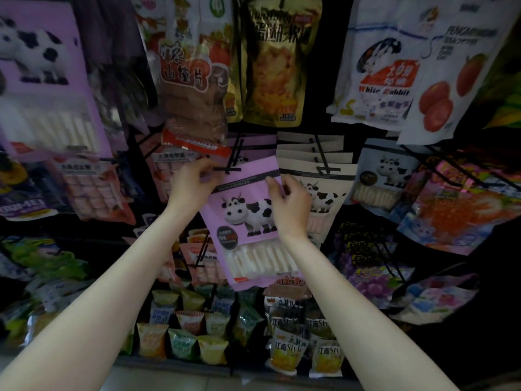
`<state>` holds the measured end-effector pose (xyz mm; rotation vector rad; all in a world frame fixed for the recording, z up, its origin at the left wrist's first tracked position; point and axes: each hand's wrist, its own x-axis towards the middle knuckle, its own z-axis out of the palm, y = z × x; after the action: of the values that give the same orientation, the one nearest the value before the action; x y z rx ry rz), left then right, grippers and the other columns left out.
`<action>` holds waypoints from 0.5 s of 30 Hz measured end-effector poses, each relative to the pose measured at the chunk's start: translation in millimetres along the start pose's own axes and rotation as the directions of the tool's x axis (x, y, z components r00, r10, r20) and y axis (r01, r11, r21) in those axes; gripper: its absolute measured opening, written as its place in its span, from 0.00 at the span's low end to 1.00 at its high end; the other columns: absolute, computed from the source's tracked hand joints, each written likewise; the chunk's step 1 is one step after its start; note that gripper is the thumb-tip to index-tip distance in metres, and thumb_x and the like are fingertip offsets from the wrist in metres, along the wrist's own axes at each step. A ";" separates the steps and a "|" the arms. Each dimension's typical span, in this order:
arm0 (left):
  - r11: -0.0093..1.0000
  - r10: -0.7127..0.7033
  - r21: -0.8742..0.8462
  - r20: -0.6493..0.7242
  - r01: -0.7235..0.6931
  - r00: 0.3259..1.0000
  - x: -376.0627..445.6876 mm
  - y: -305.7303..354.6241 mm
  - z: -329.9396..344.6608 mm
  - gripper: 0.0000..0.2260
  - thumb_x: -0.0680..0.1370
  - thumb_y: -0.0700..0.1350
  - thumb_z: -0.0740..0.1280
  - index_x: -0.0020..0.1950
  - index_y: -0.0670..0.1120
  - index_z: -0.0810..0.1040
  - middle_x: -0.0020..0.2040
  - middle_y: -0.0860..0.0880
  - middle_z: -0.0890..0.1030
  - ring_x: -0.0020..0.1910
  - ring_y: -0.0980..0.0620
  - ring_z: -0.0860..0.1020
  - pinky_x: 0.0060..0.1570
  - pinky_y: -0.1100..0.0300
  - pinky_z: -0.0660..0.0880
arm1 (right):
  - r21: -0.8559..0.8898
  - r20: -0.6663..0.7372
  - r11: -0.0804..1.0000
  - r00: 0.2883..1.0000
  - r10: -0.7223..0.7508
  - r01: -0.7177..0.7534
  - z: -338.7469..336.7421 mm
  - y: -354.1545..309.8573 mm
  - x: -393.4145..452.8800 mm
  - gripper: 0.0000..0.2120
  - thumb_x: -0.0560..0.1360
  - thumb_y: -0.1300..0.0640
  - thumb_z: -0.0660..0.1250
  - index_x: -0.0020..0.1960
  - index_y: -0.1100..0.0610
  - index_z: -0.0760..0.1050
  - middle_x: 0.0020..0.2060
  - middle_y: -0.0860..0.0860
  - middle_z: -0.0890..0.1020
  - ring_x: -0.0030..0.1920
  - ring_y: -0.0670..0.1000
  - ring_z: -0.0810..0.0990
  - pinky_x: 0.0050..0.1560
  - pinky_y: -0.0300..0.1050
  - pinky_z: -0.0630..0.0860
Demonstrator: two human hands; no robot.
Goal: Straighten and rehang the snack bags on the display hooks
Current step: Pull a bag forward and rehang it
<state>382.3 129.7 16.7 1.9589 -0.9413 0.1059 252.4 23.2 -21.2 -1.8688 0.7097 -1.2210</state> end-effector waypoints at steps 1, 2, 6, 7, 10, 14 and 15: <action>1.000 -0.021 -0.013 -0.003 0.021 1.000 2.7 0.4 1.3 0.10 0.75 0.38 0.67 0.56 0.41 0.79 0.52 0.47 0.80 0.52 0.53 0.75 0.48 0.67 0.66 | -0.004 0.001 1.000 1.000 0.002 -0.002 0.4 -0.4 2.7 0.19 0.77 0.52 0.65 0.31 0.52 0.61 0.26 0.45 0.63 0.27 0.44 0.60 0.30 0.37 0.58; 0.999 -0.038 -0.010 -0.001 0.038 0.999 5.3 0.8 2.8 0.10 0.76 0.37 0.66 0.56 0.41 0.79 0.53 0.46 0.80 0.52 0.54 0.74 0.49 0.66 0.66 | -0.005 0.003 1.000 1.000 0.013 -0.013 1.3 0.1 4.9 0.18 0.77 0.53 0.65 0.32 0.54 0.62 0.26 0.45 0.63 0.28 0.44 0.60 0.30 0.37 0.59; 0.999 -0.037 0.014 0.029 0.037 0.999 10.0 1.5 5.2 0.10 0.76 0.36 0.66 0.56 0.42 0.80 0.52 0.47 0.79 0.50 0.57 0.73 0.47 0.70 0.64 | -0.005 0.016 0.999 0.998 0.053 -0.053 1.4 3.2 6.1 0.21 0.77 0.54 0.65 0.30 0.50 0.58 0.26 0.45 0.63 0.27 0.43 0.60 0.29 0.35 0.61; 0.999 -0.023 0.023 0.039 0.023 0.999 10.3 0.7 4.9 0.10 0.75 0.36 0.66 0.56 0.42 0.80 0.52 0.47 0.80 0.50 0.56 0.73 0.46 0.70 0.64 | -0.003 0.019 0.998 0.998 0.058 -0.058 1.0 3.4 4.9 0.21 0.77 0.55 0.65 0.30 0.50 0.58 0.26 0.45 0.63 0.27 0.43 0.60 0.30 0.34 0.61; 0.999 -0.014 0.040 0.058 0.012 0.998 12.3 -1.2 3.8 0.10 0.75 0.36 0.66 0.56 0.42 0.80 0.53 0.46 0.81 0.52 0.52 0.76 0.49 0.66 0.67 | 0.014 0.025 0.994 0.994 0.105 -0.105 2.4 3.5 3.5 0.22 0.77 0.56 0.65 0.29 0.50 0.58 0.25 0.44 0.63 0.27 0.43 0.60 0.30 0.32 0.62; 0.998 -0.019 0.062 0.057 0.015 0.998 15.6 -0.4 4.1 0.11 0.75 0.36 0.66 0.57 0.42 0.80 0.54 0.46 0.80 0.53 0.54 0.74 0.49 0.66 0.66 | 0.017 0.058 0.986 0.985 0.166 -0.167 5.3 4.6 7.6 0.22 0.76 0.54 0.66 0.29 0.53 0.58 0.25 0.47 0.62 0.27 0.44 0.59 0.28 0.34 0.60; 0.998 -0.029 0.060 0.061 0.025 0.998 17.4 -0.8 5.5 0.11 0.75 0.36 0.66 0.57 0.42 0.80 0.54 0.47 0.80 0.53 0.55 0.74 0.49 0.66 0.66 | 0.012 0.064 0.984 0.983 0.174 -0.176 4.9 5.0 8.4 0.23 0.76 0.54 0.66 0.28 0.53 0.58 0.25 0.47 0.62 0.26 0.44 0.58 0.28 0.35 0.60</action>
<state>393.5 115.7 20.4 2.0385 -0.9613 0.0585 259.9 15.4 -22.4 -1.7810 0.8081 -1.0495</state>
